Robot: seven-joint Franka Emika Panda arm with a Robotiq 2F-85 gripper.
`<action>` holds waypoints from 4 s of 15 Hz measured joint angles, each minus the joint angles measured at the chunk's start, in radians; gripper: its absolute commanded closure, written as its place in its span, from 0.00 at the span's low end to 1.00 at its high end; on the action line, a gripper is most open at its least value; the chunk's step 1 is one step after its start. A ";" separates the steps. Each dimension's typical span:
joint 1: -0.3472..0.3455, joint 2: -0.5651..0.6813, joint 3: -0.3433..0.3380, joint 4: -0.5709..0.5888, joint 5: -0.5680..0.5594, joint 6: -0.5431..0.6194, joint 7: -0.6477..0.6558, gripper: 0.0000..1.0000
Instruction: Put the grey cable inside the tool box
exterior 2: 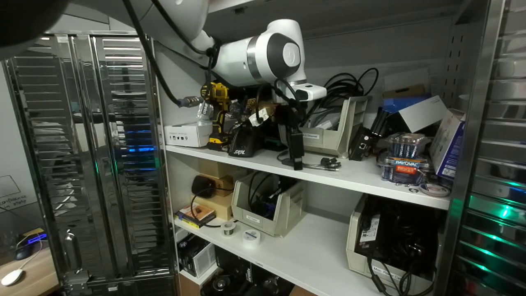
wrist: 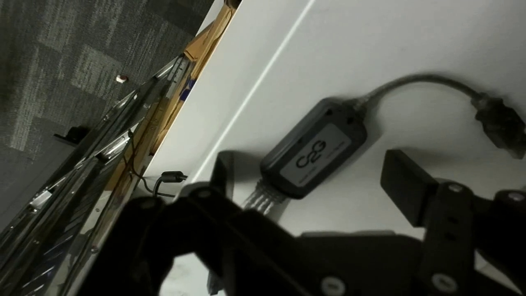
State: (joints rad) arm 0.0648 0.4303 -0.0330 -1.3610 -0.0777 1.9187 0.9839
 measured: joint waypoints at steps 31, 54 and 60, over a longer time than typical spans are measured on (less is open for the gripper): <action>-0.011 -0.380 -0.017 -0.484 -0.215 0.610 0.024 0.78; 0.008 -0.107 -0.065 -0.175 -0.514 1.047 0.154 0.80; 0.026 -0.018 -0.078 -0.085 -0.682 1.048 0.061 0.80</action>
State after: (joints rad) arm 0.0907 0.4123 -0.1113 -1.4456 -0.7601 2.9671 1.0452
